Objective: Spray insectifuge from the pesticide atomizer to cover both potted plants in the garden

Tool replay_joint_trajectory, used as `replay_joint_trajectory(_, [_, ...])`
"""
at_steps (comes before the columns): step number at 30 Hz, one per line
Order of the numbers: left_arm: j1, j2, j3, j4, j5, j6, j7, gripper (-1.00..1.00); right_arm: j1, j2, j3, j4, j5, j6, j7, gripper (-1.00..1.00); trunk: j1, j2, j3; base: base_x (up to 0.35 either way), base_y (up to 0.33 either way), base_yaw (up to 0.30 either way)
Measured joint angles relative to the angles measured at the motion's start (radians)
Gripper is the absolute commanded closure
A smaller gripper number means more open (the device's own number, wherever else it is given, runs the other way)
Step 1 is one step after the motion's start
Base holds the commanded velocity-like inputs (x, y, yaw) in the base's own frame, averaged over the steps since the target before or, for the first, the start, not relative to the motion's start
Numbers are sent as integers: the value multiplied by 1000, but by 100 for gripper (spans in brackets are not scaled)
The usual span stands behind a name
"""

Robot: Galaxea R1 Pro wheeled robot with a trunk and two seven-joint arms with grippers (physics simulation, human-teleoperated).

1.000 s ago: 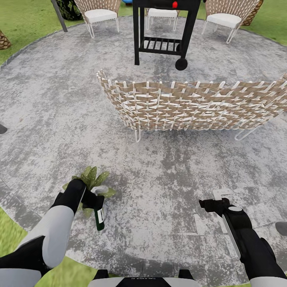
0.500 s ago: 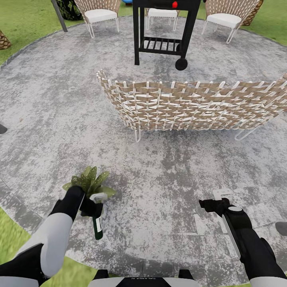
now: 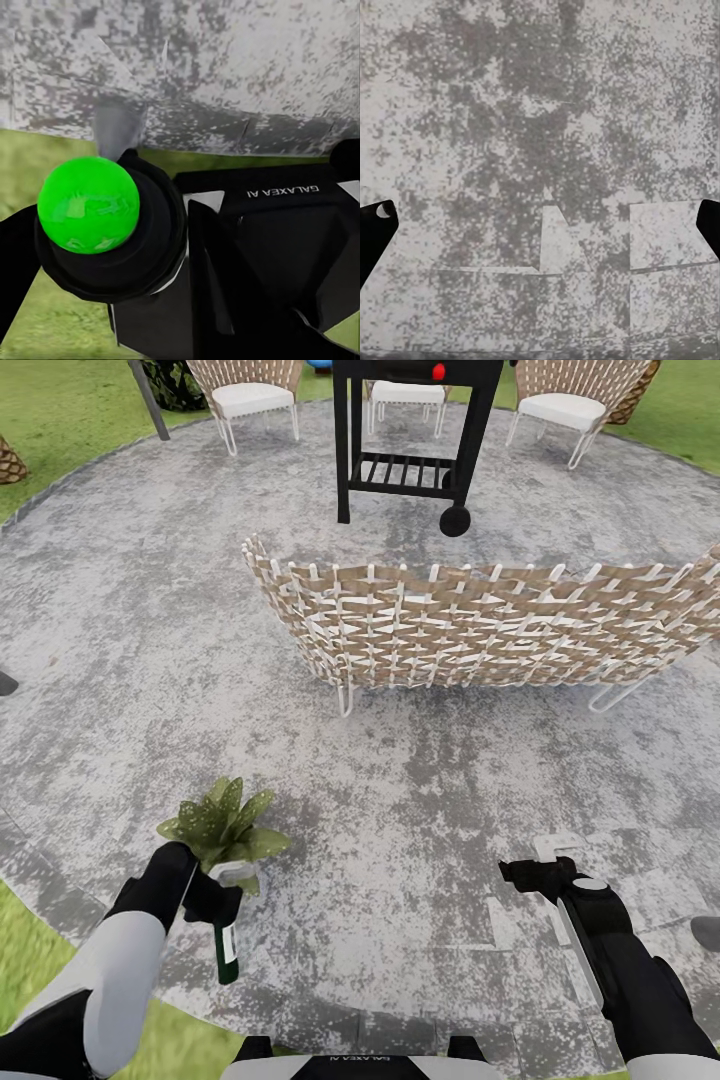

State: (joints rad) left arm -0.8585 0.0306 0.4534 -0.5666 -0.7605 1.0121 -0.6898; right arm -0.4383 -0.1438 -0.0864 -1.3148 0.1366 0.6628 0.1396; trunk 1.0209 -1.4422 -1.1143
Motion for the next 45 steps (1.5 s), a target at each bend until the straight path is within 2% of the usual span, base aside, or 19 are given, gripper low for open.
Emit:
replay_joint_trajectory(11, [-4, -5, -9, 2, 3, 1, 3, 100, 0, 0, 0, 0, 0, 0, 0, -100, 0, 0, 0, 0, 0, 0])
replay_joint_trajectory(18, [-82, -5, -9, 0, 5, 2, 2, 100, 0, 0, 0, 0, 0, 0, 0, -100, 0, 0, 0, 0, 0, 0])
replay_joint_trajectory(27, [-145, -10, -9, 1, 5, 3, 1, 100, 0, 0, 0, 0, 0, 0, 0, -100, 0, 0, 0, 0, 0, 0])
replay_joint_trajectory(39, [-206, -13, -9, 3, 4, 4, 1, 100, 0, 0, 0, 0, 0, 0, 0, -100, 0, 0, 0, 0, 0, 0])
replay_joint_trajectory(45, [-203, -10, -11, 4, 2, 2, 3, 100, 0, 0, 0, 0, 0, 0, 0, -100, 0, 0, 0, 0, 0, 0])
